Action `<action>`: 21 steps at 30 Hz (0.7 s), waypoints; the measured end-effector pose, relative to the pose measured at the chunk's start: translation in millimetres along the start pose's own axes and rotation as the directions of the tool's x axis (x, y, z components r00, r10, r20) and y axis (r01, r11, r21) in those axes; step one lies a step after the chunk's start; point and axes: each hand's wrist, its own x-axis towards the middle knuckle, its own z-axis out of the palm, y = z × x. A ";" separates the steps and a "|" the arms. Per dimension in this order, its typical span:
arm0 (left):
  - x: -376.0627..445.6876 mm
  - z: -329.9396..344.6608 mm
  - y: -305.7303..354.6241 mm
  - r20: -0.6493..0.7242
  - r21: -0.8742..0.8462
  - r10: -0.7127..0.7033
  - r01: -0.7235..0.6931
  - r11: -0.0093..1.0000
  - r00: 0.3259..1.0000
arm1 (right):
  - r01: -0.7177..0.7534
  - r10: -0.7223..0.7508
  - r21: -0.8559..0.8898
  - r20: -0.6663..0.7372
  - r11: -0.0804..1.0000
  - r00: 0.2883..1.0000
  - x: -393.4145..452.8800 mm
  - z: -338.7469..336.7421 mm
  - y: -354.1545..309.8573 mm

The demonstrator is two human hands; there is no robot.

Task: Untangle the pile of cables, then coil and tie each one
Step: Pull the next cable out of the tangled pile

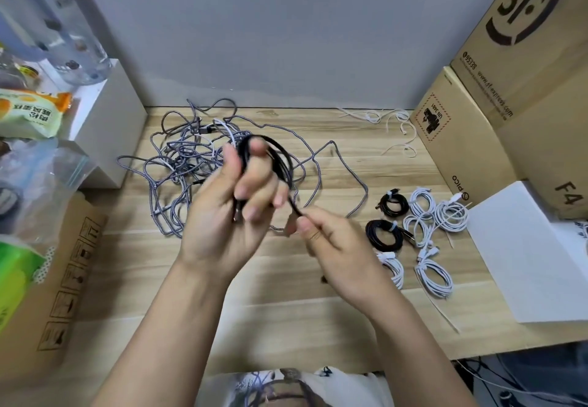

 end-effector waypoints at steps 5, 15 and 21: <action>5.6 0.1 -13.2 -0.284 0.440 0.217 -0.074 0.895 0.934 | 0.001 0.030 -0.282 0.105 0.959 0.994 -2.7 5.0 -7.6; -8.6 -29.4 -19.3 -0.213 0.849 0.055 0.158 0.504 0.975 | 0.120 -0.115 -0.253 0.034 0.960 0.993 -7.7 -7.4 -19.7; -19.7 -25.5 -16.6 -0.117 0.855 -0.148 0.176 0.489 0.982 | 0.074 -0.052 0.244 -0.097 0.967 0.994 4.8 -26.6 -17.6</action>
